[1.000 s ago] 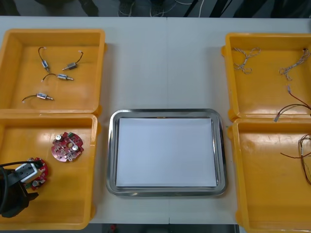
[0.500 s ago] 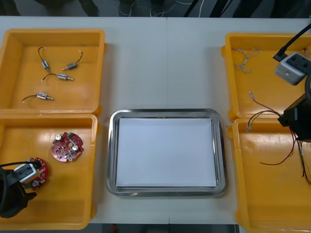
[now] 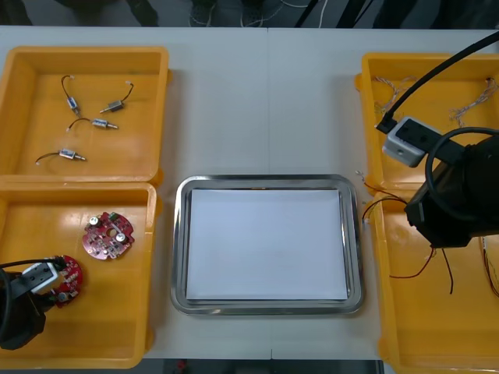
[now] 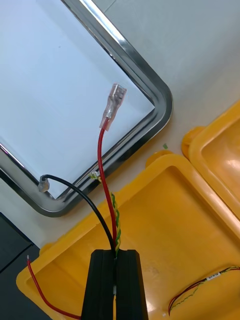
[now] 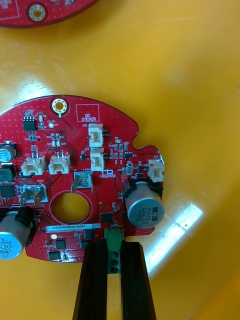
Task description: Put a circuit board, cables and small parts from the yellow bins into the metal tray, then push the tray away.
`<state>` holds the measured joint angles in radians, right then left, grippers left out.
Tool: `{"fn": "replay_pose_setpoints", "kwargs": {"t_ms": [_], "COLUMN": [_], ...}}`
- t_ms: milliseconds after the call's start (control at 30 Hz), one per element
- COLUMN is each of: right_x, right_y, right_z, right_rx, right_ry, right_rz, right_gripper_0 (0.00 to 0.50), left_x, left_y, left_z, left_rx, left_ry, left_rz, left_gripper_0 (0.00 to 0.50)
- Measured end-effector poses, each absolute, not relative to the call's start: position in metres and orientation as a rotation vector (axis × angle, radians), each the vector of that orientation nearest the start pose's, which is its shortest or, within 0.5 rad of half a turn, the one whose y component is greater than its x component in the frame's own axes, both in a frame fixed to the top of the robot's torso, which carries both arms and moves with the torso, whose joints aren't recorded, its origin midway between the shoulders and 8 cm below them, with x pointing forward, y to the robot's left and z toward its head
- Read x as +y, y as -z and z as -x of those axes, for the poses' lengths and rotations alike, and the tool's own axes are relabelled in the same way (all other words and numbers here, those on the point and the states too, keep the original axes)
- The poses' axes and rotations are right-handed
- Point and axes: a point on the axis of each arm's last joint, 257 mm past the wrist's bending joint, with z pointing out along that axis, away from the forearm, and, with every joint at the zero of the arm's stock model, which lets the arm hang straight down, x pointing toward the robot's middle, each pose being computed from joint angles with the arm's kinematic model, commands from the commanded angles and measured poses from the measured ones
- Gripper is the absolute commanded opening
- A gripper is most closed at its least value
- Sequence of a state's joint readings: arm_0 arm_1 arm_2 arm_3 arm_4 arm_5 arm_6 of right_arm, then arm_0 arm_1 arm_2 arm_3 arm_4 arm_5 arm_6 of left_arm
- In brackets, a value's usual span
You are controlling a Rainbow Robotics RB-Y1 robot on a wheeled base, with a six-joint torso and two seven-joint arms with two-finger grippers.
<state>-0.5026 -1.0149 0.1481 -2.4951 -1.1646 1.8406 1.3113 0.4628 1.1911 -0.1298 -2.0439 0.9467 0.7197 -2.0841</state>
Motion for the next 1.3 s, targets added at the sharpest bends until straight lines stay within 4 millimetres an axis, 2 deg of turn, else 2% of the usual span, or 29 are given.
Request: {"fn": "replay_pose_setpoints", "kwargs": {"t_ms": [200, 467, 767, 1033, 1300], "right_x": [-0.196, -0.195, -0.197, -0.198, -0.199], "right_y": [0.134, 0.151, 0.15, 0.15, 0.151], "right_z": [-0.337, -0.332, -0.334, -0.334, -0.334], "right_rx": [2.427, 2.452, 2.45, 2.452, 2.455], "right_ry": [0.085, 0.101, 0.112, 0.114, 0.12], "right_rz": [1.143, 1.182, 1.178, 1.178, 1.179], "right_gripper_0": [0.0, 0.0, 0.0, 0.0, 0.0], "left_x": [0.381, 0.39, 0.413, 0.429, 0.421], "left_y": [0.344, 0.338, 0.3, 0.271, 0.246], "left_z": [-0.297, -0.299, -0.315, -0.315, -0.309], "left_rx": [2.371, 2.393, 2.417, 2.462, 2.505], "left_ry": [-0.116, -0.132, -0.202, -0.257, -0.28], "left_rz": [-1.136, -1.133, -1.105, -1.109, -1.144], "left_gripper_0": [0.0, 0.0, 0.0, 0.0, 0.0]}}
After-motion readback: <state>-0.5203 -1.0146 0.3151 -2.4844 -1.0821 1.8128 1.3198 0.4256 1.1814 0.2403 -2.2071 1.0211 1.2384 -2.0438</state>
